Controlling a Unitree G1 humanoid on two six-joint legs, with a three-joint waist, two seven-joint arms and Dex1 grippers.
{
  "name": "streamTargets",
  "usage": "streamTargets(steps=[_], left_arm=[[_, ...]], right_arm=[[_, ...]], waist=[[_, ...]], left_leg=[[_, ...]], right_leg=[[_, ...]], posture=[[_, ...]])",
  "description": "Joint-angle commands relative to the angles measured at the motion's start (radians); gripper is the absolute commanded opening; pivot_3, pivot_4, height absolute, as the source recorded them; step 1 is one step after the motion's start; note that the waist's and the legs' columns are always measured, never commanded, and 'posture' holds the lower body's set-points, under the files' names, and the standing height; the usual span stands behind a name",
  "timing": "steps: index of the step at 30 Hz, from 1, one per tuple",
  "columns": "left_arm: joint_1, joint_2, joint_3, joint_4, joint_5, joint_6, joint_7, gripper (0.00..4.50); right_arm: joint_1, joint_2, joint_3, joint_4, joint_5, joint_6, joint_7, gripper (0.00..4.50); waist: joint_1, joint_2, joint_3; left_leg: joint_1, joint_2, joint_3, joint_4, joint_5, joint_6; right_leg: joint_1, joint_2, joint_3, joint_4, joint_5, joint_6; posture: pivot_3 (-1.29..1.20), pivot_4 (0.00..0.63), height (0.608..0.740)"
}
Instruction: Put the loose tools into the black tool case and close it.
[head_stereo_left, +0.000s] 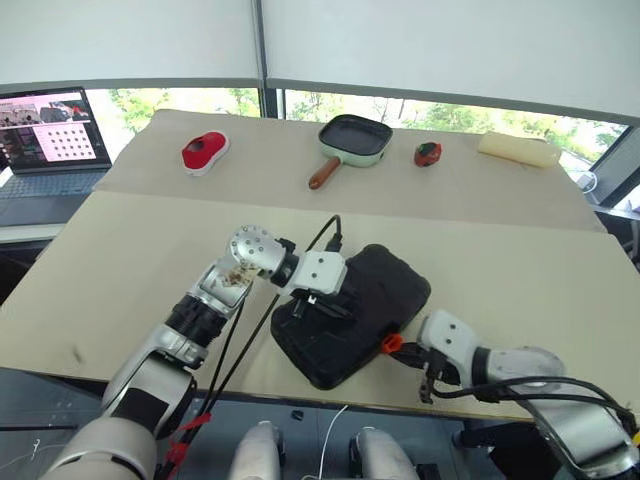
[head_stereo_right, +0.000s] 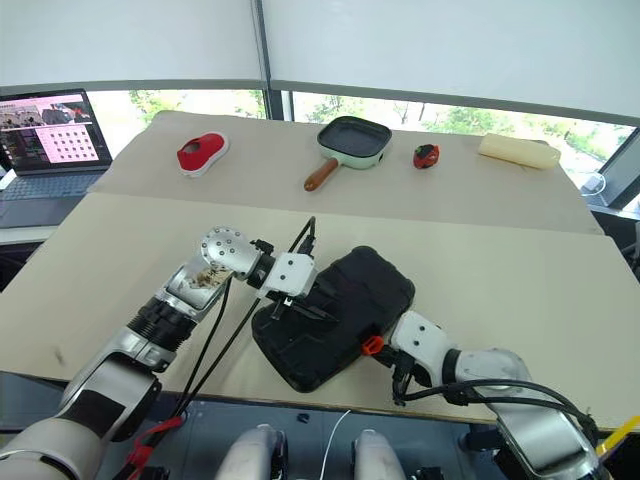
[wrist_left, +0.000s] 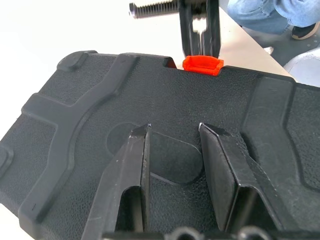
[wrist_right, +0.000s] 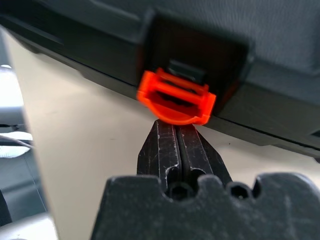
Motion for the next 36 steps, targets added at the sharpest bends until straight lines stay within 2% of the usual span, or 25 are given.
streamTargets(steps=[1,5,14,21,25,26,28,29,34,35,36], left_arm=[[0.023,0.005,-0.04,0.04,0.064,0.012,-0.001,1.63],[0.022,0.002,-0.039,0.044,0.065,0.008,0.0,1.63],[0.003,-0.028,-0.041,0.096,0.082,-0.027,0.019,1.63],[-0.004,-0.043,-0.033,0.126,0.088,-0.045,0.031,1.63],[0.006,-0.003,0.009,0.095,0.045,0.023,0.009,1.63],[0.01,0.011,0.028,0.083,0.026,0.055,0.003,2.02],[0.027,0.068,0.09,0.037,-0.026,0.141,-0.007,2.24],[0.051,0.127,0.145,-0.013,-0.073,0.21,-0.02,2.59],[0.178,0.37,0.339,-0.217,-0.269,0.46,-0.09,4.29],[0.197,0.399,0.358,-0.249,-0.291,0.498,-0.094,4.5],[0.238,0.465,0.405,-0.279,-0.33,0.547,-0.119,4.5]], right_arm=[[-0.033,0.012,-0.009,-0.024,-0.009,-0.046,-0.013,0.0],[-0.014,0.014,-0.061,-0.079,0.03,-0.044,-0.004,0.0],[0.011,-0.007,-0.193,-0.225,0.225,0.136,0.032,0.0],[0.016,-0.024,-0.179,-0.185,0.21,0.115,0.011,0.0],[0.071,-0.068,-0.251,-0.19,0.245,0.084,0.062,0.0],[0.082,-0.077,-0.282,-0.192,0.268,0.082,0.077,0.0],[0.093,-0.106,-0.377,-0.181,0.33,0.094,0.128,0.58],[0.091,-0.13,-0.457,-0.159,0.391,0.112,0.177,0.74],[0.101,-0.239,-0.705,-0.046,0.571,0.167,0.363,2.49],[0.108,-0.253,-0.732,-0.029,0.586,0.168,0.389,2.8],[0.107,-0.28,-0.769,0.003,0.616,0.196,0.422,3.15]], waist=[[-0.001,0.0,0.0],[-0.004,0.0,0.0],[-0.013,0.0,0.0],[-0.007,0.0,0.0],[-0.005,0.0,0.0],[-0.006,0.0,0.0],[-0.014,0.0,0.0],[-0.024,0.001,0.0],[-0.044,0.002,0.003],[-0.042,0.002,0.004],[-0.032,0.002,0.004]], left_leg=[[0.0,0.0,0.0,0.0,0.0,0.0],[0.0,0.0,0.0,0.0,0.0,0.0],[0.0,0.001,-0.001,0.0,0.0,0.0],[-0.001,0.0,-0.001,0.0,0.0,0.0],[-0.001,0.0,-0.001,0.0,0.0,0.0],[-0.001,0.0,-0.001,0.0,0.0,0.0],[-0.001,0.0,-0.001,0.0,0.0,0.0],[-0.001,0.001,-0.001,0.0,0.0,0.0],[0.0,0.002,-0.003,-0.006,0.0,0.0],[0.0,0.002,-0.004,-0.006,0.0,0.0],[-0.002,0.002,-0.004,-0.006,0.0,0.0]], right_leg=[[0.0,0.0,0.0,0.0,0.0,0.0],[0.0,0.0,0.0,0.0,0.0,0.0],[0.0,0.0,0.0,0.0,0.0,0.0],[0.0,0.0,0.0,0.0,0.0,0.0],[0.0,-0.001,0.0,-0.001,0.0,0.0],[0.0,-0.001,0.0,-0.001,0.0,0.001],[0.0,0.0,0.0,-0.001,0.0,0.001],[-0.001,0.0,0.0,-0.001,-0.001,0.0],[-0.003,0.002,0.002,0.001,-0.001,-0.002],[-0.004,0.002,0.0,0.001,-0.002,-0.002],[-0.004,0.001,-0.001,0.0,-0.002,-0.002]], posture=[[0.0,0.15,0.74],[0.0,0.15,0.74],[0.0,0.15,0.74],[0.0,0.15,0.74],[0.0,0.15,0.74],[0.0,0.15,0.74],[0.0,0.15,0.74],[0.0,0.15,0.74],[0.0,0.15,0.74],[0.0,0.15,0.74],[0.0,0.15,0.74]])
